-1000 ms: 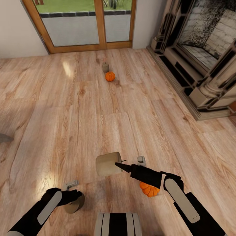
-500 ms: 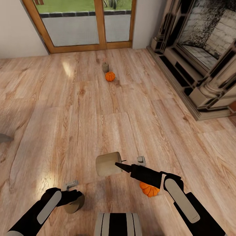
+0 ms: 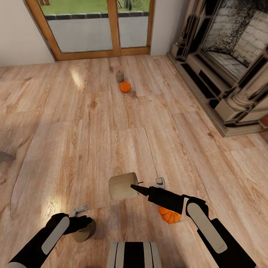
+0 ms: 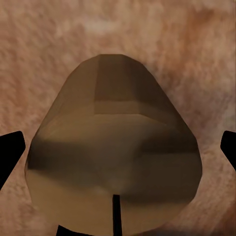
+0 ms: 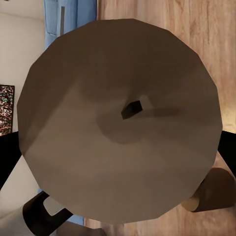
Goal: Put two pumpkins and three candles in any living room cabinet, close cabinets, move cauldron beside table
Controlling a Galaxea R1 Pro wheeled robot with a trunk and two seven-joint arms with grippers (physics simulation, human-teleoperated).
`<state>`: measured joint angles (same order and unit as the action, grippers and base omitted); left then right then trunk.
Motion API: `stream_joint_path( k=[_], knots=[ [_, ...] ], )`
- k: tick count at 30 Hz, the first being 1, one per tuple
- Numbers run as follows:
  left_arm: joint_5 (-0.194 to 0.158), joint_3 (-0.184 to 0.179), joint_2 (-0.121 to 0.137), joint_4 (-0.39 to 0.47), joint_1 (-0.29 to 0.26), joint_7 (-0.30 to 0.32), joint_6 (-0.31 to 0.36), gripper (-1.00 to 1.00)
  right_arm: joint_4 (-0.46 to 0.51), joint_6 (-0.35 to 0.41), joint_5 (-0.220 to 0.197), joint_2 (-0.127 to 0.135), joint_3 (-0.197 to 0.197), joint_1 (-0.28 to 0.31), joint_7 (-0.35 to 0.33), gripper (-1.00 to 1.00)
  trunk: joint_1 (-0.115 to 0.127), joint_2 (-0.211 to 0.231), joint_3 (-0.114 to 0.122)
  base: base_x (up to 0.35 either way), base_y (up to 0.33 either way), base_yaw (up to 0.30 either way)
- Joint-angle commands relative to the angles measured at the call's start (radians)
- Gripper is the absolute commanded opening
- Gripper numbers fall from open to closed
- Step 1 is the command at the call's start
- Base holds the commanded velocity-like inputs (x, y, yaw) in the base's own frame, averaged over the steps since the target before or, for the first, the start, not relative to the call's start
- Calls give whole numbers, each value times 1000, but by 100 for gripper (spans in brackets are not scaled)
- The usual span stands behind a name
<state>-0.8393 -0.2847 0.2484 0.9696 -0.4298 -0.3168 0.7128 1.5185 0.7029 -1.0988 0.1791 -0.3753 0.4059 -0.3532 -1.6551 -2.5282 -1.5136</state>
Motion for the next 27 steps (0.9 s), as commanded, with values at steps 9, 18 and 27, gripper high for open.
stream_joint_path(
  k=[9, 18, 27],
  knots=[
    [-11, -2, 0, 1, -1, -6, 1, 100, 0, 3, -3, 0, -1, 1, -1, -100, 0, 0, -1, -23, 0, 0],
    [-11, -2, -1, 1, -1, -3, 1, 100, -1, 3, -3, 1, -1, 1, -1, -100, 0, 0, -1, -16, 32, 0],
    [-12, -2, -1, 1, 0, -2, 1, 100, -1, 3, -3, 1, -1, 0, -1, -100, 0, 0, -1, -16, 57, 0]
  ],
)
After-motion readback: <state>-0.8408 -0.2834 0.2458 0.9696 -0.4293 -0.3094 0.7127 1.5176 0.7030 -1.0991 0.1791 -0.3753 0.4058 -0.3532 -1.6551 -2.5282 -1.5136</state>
